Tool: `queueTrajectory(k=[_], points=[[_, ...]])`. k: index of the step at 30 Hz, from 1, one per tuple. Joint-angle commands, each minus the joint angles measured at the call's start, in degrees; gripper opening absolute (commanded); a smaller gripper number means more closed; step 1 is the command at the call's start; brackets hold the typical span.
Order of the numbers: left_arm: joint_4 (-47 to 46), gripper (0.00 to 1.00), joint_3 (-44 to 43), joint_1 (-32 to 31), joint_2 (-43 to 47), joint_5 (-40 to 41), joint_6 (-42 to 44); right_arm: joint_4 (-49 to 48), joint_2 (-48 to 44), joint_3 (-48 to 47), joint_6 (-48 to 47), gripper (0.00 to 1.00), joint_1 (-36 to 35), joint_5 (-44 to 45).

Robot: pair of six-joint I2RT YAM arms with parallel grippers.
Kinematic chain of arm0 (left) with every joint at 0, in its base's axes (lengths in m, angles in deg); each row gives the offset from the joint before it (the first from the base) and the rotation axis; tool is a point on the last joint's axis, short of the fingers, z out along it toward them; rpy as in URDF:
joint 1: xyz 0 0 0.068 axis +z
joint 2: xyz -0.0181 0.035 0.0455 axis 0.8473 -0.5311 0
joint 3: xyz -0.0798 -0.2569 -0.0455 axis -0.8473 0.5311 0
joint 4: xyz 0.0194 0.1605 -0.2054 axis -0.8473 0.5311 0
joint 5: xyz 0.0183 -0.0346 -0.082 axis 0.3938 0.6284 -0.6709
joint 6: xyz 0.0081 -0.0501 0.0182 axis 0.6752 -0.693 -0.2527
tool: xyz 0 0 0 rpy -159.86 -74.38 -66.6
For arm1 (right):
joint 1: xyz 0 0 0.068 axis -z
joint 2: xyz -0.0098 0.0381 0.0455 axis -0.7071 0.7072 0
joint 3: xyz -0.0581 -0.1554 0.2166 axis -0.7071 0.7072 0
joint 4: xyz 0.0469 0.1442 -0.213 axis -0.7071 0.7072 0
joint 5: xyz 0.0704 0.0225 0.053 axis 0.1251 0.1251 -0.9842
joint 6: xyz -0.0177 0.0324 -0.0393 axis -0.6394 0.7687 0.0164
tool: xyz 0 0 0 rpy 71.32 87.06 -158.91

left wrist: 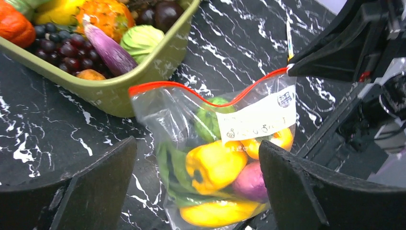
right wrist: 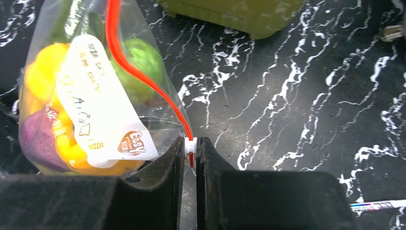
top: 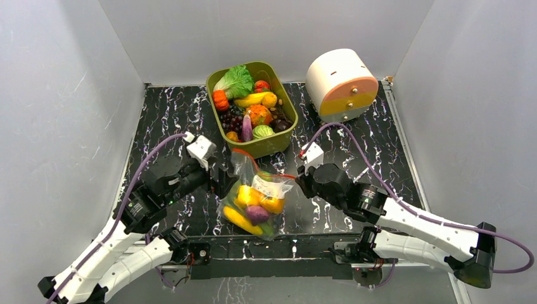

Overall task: Place the food in the zip-top bag and seal the zipper
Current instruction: Place the zipper food storage bag at the center of the board, then reset both arms

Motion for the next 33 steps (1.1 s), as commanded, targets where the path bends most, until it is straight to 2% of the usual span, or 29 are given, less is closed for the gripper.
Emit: queueTrajectory(k=[1, 4, 5, 9, 10, 13, 15, 20, 26, 33], points=[[-0.6, 0.98, -2.7, 0.0, 1.2, 4.6, -0.4, -7.6, -0.1, -0.4, -3.7, 0.00, 2.3, 4.4], [0.5, 0.98, -3.3, 0.0, 1.3, 6.2, -1.0, -7.7, 2.0, -2.0, -5.4, 0.00, 4.3, 4.9], [0.8, 0.98, -3.6, 0.0, 1.3, 7.1, -1.6, -7.8, 2.8, -2.3, -5.8, 0.04, 4.8, 5.5], [2.0, 0.98, -4.3, 0.0, 1.2, 11.8, -5.1, -8.5, 3.8, -3.4, -5.6, 0.40, 5.4, 7.8], [2.2, 0.98, -4.4, 0.0, 1.1, 12.6, -6.0, -8.6, 3.6, -3.6, -5.3, 0.51, 5.4, 7.6], [2.2, 0.98, -4.0, 0.0, 1.3, 13.3, -7.7, -9.0, 2.2, -4.1, -3.9, 0.75, 5.4, 6.0], [1.9, 0.98, -3.4, 0.0, 1.6, 13.6, -8.7, -8.9, 1.1, -4.5, -2.9, 0.96, 5.4, 4.4], [1.5, 0.98, -3.1, 0.0, 1.3, 15.4, -10.9, -6.9, -1.2, -7.0, 0.1, 0.98, 5.4, 0.6], [1.3, 0.98, -5.0, 0.0, 1.1, 13.6, -10.7, -1.1, -2.4, -14.3, 12.8, 0.98, 5.4, -0.1], [0.3, 0.98, -7.5, 0.0, 0.7, 13.5, -11.5, 1.4, -5.4, -17.4, 16.1, 0.98, 5.4, 0.3]])
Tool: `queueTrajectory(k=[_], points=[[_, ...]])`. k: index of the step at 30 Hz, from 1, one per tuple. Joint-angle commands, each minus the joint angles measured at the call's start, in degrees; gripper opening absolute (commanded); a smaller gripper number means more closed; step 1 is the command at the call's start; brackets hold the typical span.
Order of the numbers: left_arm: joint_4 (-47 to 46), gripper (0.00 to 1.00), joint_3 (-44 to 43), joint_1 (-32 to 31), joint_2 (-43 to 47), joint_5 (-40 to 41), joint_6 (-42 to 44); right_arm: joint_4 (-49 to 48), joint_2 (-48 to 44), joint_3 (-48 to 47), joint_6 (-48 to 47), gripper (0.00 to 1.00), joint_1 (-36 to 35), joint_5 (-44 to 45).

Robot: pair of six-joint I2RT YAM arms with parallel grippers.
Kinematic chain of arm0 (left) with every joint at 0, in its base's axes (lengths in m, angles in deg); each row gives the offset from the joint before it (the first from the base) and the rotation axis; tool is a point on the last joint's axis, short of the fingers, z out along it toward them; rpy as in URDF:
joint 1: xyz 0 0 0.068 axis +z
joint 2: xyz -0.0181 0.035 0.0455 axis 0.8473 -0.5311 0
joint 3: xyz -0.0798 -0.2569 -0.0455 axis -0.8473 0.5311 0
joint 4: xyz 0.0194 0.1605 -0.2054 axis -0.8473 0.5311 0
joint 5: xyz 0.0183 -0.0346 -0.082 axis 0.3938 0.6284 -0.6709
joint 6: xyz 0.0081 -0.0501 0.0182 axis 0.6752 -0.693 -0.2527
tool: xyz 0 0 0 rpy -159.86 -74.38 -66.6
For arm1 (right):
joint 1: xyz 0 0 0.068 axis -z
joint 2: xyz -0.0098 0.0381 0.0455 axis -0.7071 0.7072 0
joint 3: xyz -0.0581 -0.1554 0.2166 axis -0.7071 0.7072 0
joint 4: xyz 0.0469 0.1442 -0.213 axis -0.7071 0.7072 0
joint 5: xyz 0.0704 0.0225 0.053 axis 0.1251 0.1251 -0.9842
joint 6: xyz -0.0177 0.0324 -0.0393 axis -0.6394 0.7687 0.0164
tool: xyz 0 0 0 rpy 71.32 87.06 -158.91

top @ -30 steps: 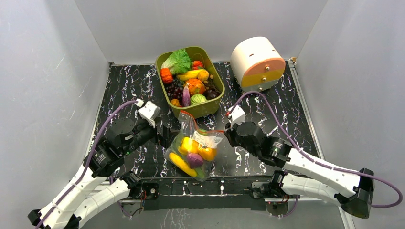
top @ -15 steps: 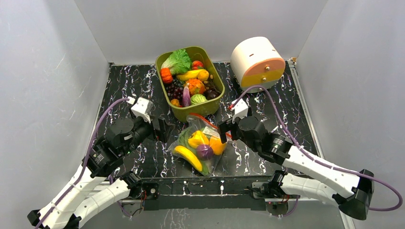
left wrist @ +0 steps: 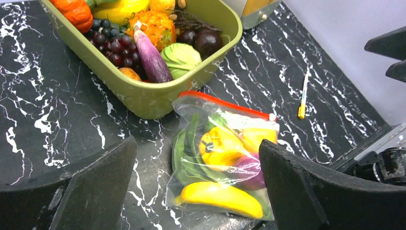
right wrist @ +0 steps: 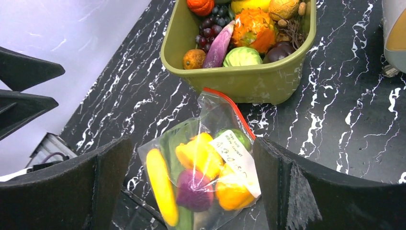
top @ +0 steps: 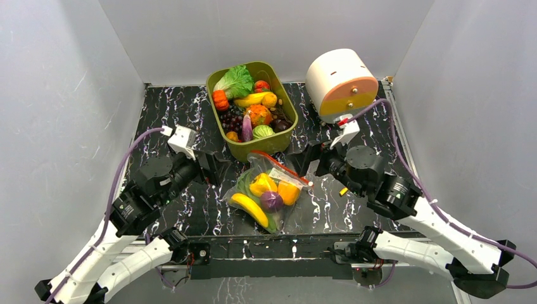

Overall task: Place the food in the zip-top bag and seal the zipper
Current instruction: Reset both arms

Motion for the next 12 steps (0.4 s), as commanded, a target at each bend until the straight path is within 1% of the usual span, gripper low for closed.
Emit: queueTrajectory(k=[1, 6, 10, 12], points=[[-1.7, 0.98, -4.1, 0.0, -0.3, -0.1, -1.4, 1.0, -2.8, -2.9, 3.8, 0.98, 0.1, 0.6], [-0.5, 0.98, -6.7, 0.0, -1.5, 0.5, -1.6, 1.0, -5.6, -2.6, 4.6, 0.98, 0.1, 1.0], [-0.4, 0.98, -6.2, 0.0, -2.4, 1.6, -1.8, 0.8, -6.5, -1.8, 4.8, 0.98, 0.1, 1.2], [-1.0, 0.98, -5.5, 0.0, -2.0, 0.1, -1.4, 0.7, -6.7, -1.2, 4.8, 0.98, 0.1, 1.4]])
